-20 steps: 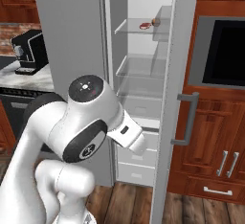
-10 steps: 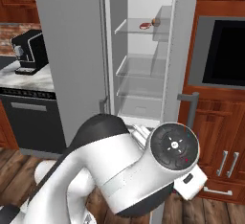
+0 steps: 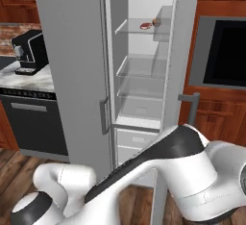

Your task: Pick up the frozen steak from the freezer, place it on any shelf in the fridge, and close the fridge and freezer doors when done.

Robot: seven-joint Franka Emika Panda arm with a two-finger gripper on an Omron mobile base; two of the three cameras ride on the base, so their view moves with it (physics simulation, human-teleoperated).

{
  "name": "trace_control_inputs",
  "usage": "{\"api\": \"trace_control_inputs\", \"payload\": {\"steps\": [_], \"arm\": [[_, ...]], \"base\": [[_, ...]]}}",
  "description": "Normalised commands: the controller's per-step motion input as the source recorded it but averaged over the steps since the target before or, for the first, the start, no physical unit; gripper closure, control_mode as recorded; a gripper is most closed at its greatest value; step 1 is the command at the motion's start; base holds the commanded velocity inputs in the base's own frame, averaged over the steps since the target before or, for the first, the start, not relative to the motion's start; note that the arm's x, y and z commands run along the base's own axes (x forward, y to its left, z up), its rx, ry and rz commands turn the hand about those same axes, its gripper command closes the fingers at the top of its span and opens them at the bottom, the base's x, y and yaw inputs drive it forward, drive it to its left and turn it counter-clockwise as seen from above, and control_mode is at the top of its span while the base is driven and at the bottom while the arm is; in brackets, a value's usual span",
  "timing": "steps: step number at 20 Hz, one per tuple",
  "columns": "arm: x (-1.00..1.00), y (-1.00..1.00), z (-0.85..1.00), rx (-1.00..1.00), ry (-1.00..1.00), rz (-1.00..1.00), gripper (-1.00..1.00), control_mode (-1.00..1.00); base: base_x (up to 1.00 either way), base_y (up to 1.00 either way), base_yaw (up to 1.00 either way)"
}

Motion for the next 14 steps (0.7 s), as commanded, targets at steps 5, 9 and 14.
{"api": "trace_control_inputs", "payload": {"steps": [5, 9, 14], "arm": [[0.97, -0.45, -0.49, 0.0, -0.2, 0.04, -1.0, -1.0], [0.67, -0.56, -0.02, 0.09, 0.0, 0.02, -1.0, -1.0], [0.75, -0.37, 0.0, 0.09, 0.03, 0.01, -1.0, -1.0]], "base": [[0.0, 0.0, 0.0], [0.0, 0.0, 0.0], [0.0, 0.0, 0.0]]}}
